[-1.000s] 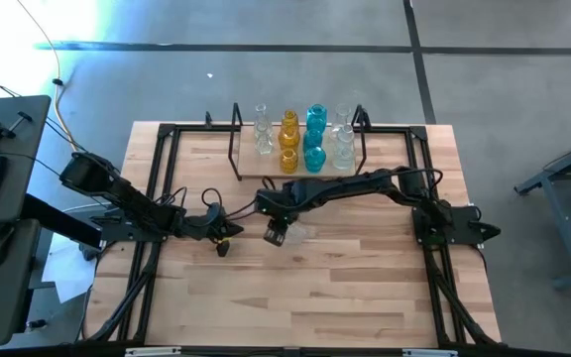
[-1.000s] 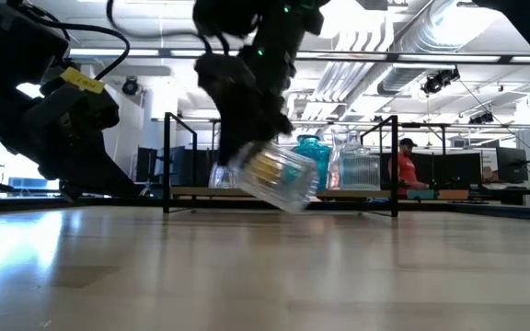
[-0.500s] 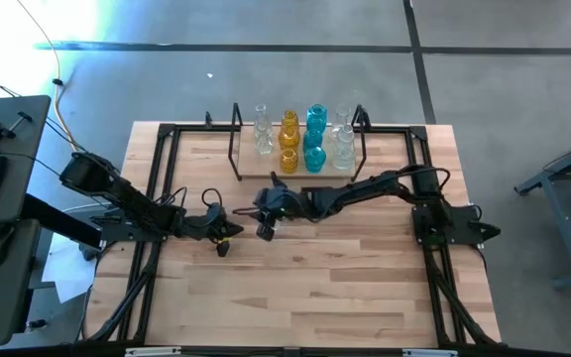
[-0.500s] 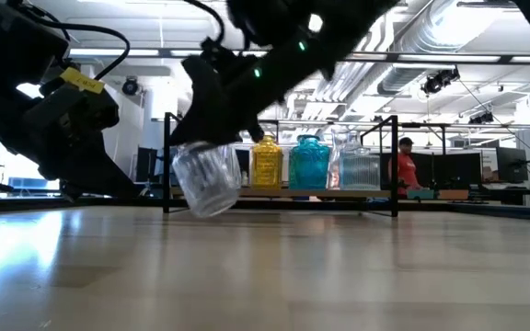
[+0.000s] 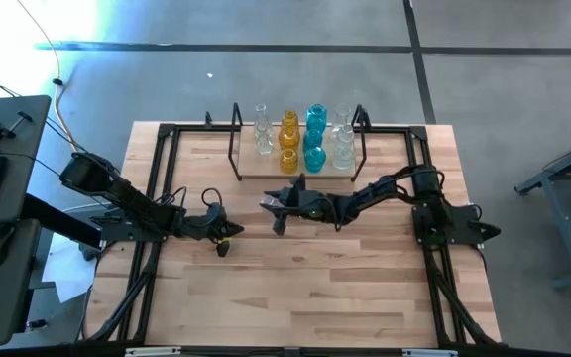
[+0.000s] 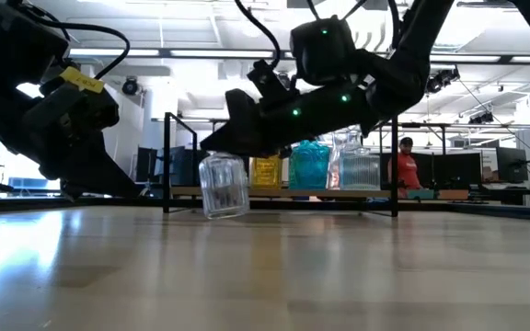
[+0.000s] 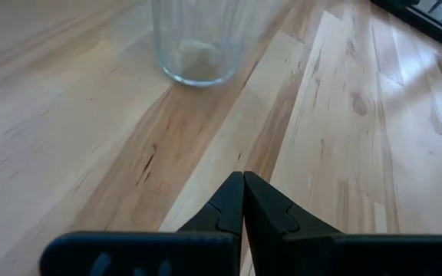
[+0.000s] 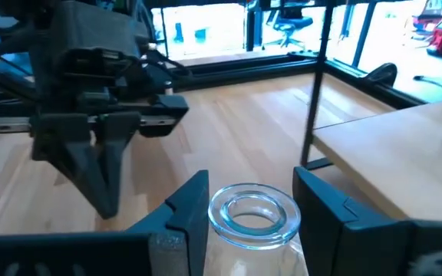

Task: Sort vases onto shelf
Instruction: Put the transparent vase on the shelf aligned with other transparent vase

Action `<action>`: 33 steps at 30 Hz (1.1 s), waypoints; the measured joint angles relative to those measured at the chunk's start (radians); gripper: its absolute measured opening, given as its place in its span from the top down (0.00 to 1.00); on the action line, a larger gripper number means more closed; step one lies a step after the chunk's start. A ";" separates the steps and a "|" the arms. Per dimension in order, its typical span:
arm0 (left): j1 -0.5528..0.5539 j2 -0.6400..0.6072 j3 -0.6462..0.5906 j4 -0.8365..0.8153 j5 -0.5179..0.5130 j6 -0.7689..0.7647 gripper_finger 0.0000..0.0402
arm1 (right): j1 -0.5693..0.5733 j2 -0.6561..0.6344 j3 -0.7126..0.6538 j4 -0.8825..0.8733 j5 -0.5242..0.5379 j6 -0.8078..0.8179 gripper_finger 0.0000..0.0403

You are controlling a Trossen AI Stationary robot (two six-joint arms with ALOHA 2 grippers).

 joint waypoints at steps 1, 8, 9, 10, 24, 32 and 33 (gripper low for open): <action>0.000 0.000 0.000 0.000 0.000 0.000 1.00 | -0.001 0.000 -0.008 0.008 -0.001 -0.005 0.70; 0.004 0.000 0.000 0.000 -0.009 -0.002 1.00 | 0.000 -0.001 0.001 -0.018 0.015 -0.014 0.57; 0.005 0.000 0.000 0.000 -0.010 -0.004 1.00 | 0.000 0.001 0.005 -0.029 0.014 -0.007 0.55; 0.006 0.000 0.000 0.000 -0.010 -0.008 1.00 | 0.000 0.001 0.013 -0.046 0.015 0.005 0.52; 0.049 0.000 0.053 0.016 -0.008 0.104 1.00 | 0.026 -0.226 0.062 -0.367 0.019 -0.119 0.44; 0.119 0.000 0.210 -0.086 -0.069 0.199 0.96 | 0.063 -0.508 -0.046 -0.676 0.122 -0.170 0.70; 0.123 0.000 0.228 -0.104 -0.087 0.215 0.94 | 0.063 -0.534 -0.086 -0.663 0.124 -0.157 0.75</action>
